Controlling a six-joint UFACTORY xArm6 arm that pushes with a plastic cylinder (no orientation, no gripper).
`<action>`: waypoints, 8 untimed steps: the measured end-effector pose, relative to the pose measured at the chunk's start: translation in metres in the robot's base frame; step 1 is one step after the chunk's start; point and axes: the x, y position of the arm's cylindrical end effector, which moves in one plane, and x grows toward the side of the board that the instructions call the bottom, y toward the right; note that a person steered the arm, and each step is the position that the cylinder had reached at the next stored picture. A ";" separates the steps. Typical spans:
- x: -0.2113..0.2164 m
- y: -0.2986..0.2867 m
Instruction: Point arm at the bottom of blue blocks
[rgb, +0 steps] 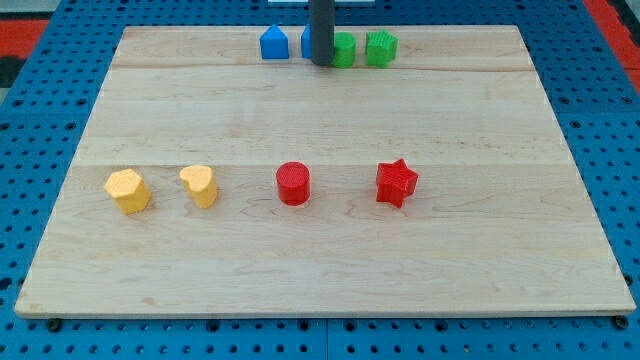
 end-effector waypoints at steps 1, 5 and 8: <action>0.000 0.013; 0.000 -0.020; -0.003 -0.013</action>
